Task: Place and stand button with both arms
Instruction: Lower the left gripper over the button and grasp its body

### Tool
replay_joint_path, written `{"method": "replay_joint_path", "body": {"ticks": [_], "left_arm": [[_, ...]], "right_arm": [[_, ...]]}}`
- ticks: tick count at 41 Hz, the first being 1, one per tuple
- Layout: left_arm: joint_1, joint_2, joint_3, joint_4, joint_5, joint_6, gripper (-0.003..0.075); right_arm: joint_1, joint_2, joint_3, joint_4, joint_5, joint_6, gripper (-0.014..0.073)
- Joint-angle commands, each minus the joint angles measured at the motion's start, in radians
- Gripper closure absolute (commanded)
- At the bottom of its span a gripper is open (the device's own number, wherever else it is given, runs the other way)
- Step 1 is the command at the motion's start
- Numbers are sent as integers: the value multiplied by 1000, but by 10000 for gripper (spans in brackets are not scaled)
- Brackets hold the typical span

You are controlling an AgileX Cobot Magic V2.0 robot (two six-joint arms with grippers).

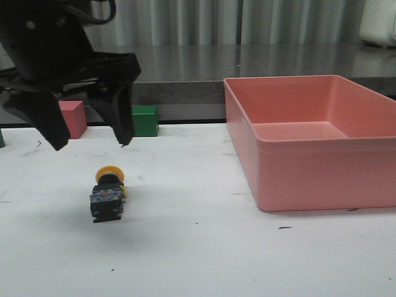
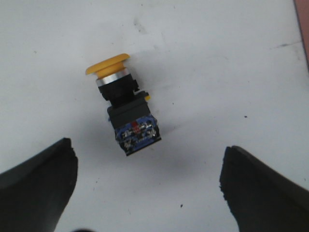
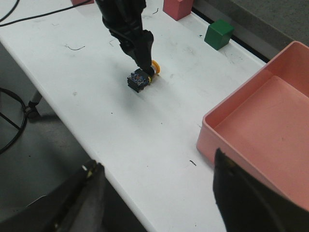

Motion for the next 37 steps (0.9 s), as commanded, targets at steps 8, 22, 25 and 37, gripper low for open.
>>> {"method": "replay_joint_path", "body": {"ticks": [8, 22, 25, 37], "left_arm": [[-7, 135, -154, 118, 34, -205, 134], [-5, 255, -232, 122, 30, -234, 134], [-5, 271, -239, 133, 26, -248, 134], [-5, 298, -239, 162, 3, -282, 134]], "right_arm": [[-2, 3, -25, 0, -63, -6, 94], [-2, 3, -25, 0, -63, -6, 94], [-2, 3, -25, 0, -63, -6, 94], [-2, 3, -25, 0, -63, -6, 94]]}}
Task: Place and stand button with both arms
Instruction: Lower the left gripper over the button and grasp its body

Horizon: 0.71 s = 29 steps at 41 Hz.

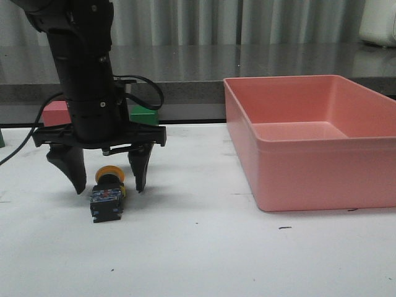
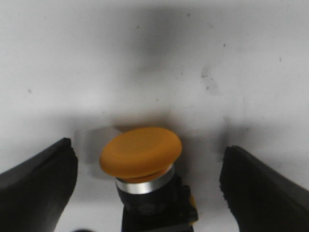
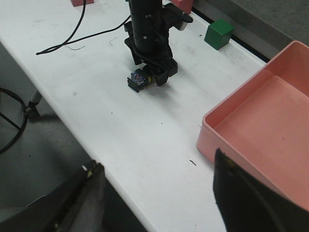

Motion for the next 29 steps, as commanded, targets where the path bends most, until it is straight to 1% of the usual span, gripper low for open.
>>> {"method": "replay_joint_path", "body": {"ticks": [1, 5, 8, 21, 29], "left_arm": [[-4, -48, -28, 8, -21, -23, 134], [-4, -48, -28, 6, -10, -29, 136], [-4, -48, -28, 4, 6, -29, 155], [-4, -48, -28, -4, 14, -29, 301], [-4, -48, -28, -4, 14, -29, 420]], "right_arm": [[-2, 3, -25, 0, -63, -6, 94], [-2, 3, -25, 0, -63, -6, 94], [-2, 3, -25, 0, -63, -6, 94], [-2, 3, -25, 0, -63, -6, 94], [-2, 3, -25, 0, -63, -6, 94]]}}
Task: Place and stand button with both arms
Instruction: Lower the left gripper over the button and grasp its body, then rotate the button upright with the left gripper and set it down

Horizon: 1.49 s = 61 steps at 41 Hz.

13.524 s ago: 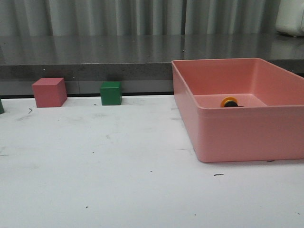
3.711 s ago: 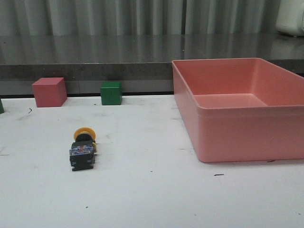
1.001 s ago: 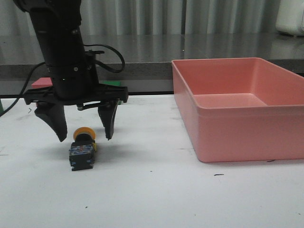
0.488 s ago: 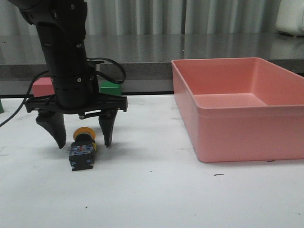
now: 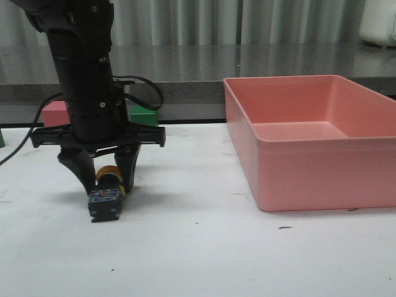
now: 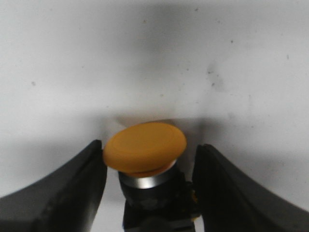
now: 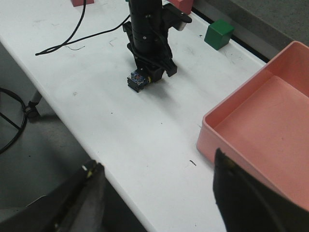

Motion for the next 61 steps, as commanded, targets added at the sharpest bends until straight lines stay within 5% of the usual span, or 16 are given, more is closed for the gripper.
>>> {"method": "replay_joint_path", "body": {"ticks": [1, 18, 26, 42, 51, 61], "left_arm": [[-4, -48, -28, -4, -4, -11, 430], [-6, -80, -28, 80, 39, -1, 535], [-6, -181, -25, 94, 77, 107, 535], [93, -471, 158, 31, -78, 337, 535], [199, -622, 335, 14, -238, 405, 535], [208, -809, 633, 39, -704, 412, 535]], "right_arm": [[-2, 3, -25, 0, -63, -6, 94], [-2, 3, -25, 0, -63, -6, 94], [-2, 3, -25, 0, -63, -6, 94], [-2, 3, -25, 0, -63, -6, 94], [-2, 3, -25, 0, -63, -6, 94], [-2, 3, -25, 0, -63, -6, 94]]}}
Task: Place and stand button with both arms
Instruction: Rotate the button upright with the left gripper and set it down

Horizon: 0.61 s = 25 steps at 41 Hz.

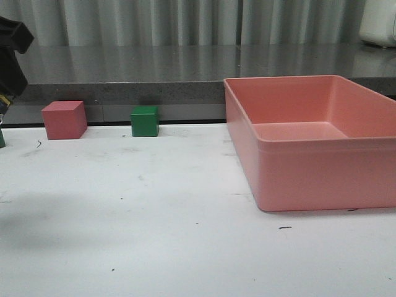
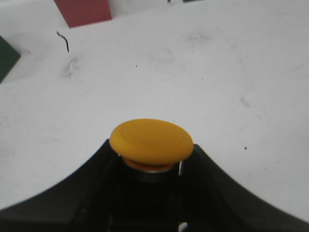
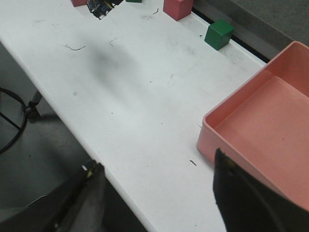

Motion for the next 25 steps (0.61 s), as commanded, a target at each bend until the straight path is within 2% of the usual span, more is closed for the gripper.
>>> {"method": "replay_joint_path", "body": {"ticks": [1, 10, 17, 25], "left_arm": [[0, -87, 97, 8, -278, 3, 535], [0, -105, 329, 11, -686, 3, 535], [0, -53, 442, 11, -1022, 3, 535], [0, 79, 464, 11, -1235, 3, 535]], "right_arm": [[-2, 3, -25, 0, -63, -6, 94], [-2, 3, -25, 0, -63, -6, 94], [-2, 3, -25, 0, -63, -6, 94], [-2, 3, -25, 0, -63, -6, 94]]}}
